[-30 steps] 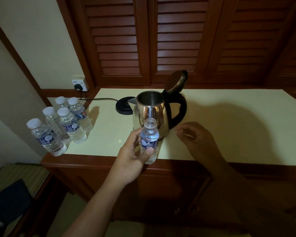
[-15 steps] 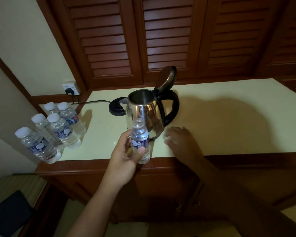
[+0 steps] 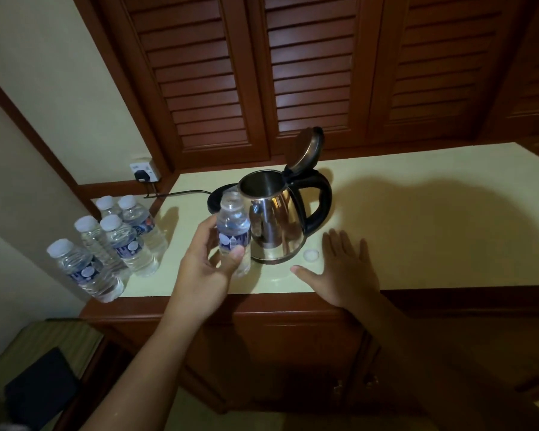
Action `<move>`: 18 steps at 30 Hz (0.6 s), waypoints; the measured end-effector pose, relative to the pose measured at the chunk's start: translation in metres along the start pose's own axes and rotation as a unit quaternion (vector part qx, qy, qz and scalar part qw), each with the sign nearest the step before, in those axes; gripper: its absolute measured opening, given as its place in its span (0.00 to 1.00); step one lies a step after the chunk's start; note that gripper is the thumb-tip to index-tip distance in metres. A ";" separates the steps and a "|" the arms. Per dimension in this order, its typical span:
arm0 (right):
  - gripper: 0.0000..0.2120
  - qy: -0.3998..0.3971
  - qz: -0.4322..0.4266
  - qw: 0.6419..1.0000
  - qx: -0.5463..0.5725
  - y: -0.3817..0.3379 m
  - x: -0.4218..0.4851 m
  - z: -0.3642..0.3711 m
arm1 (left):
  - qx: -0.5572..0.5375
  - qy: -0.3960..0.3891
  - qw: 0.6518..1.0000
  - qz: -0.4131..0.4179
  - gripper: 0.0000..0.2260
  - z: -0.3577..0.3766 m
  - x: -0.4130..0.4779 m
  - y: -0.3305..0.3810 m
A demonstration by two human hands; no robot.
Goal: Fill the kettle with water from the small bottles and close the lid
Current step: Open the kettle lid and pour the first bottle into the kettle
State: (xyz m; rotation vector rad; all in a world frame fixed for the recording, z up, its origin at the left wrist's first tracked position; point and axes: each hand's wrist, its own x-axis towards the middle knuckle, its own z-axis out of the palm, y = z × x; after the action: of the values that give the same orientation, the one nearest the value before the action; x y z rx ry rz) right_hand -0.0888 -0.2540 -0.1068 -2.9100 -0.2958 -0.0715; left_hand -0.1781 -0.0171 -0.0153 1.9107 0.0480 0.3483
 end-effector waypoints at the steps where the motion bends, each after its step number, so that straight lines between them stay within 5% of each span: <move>1: 0.55 -0.005 -0.005 1.000 -0.005 0.000 0.001 0.000 | 0.011 0.007 1.000 0.007 0.26 -0.002 0.006 0.004; 11: 0.54 -0.011 -0.013 0.999 -0.031 0.000 0.001 -0.001 | 0.146 0.014 0.987 0.068 0.24 -0.017 0.061 0.036; 18: 0.52 0.003 -0.023 0.999 -0.031 0.001 0.000 0.000 | 0.431 0.021 0.896 0.106 0.30 -0.029 0.100 0.038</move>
State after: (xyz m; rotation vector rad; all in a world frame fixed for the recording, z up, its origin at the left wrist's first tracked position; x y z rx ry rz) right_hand -0.0887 -0.2546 -0.1068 -2.9635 -0.3652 -0.0986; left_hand -0.0949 0.0157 0.0505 2.8029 0.0222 0.5810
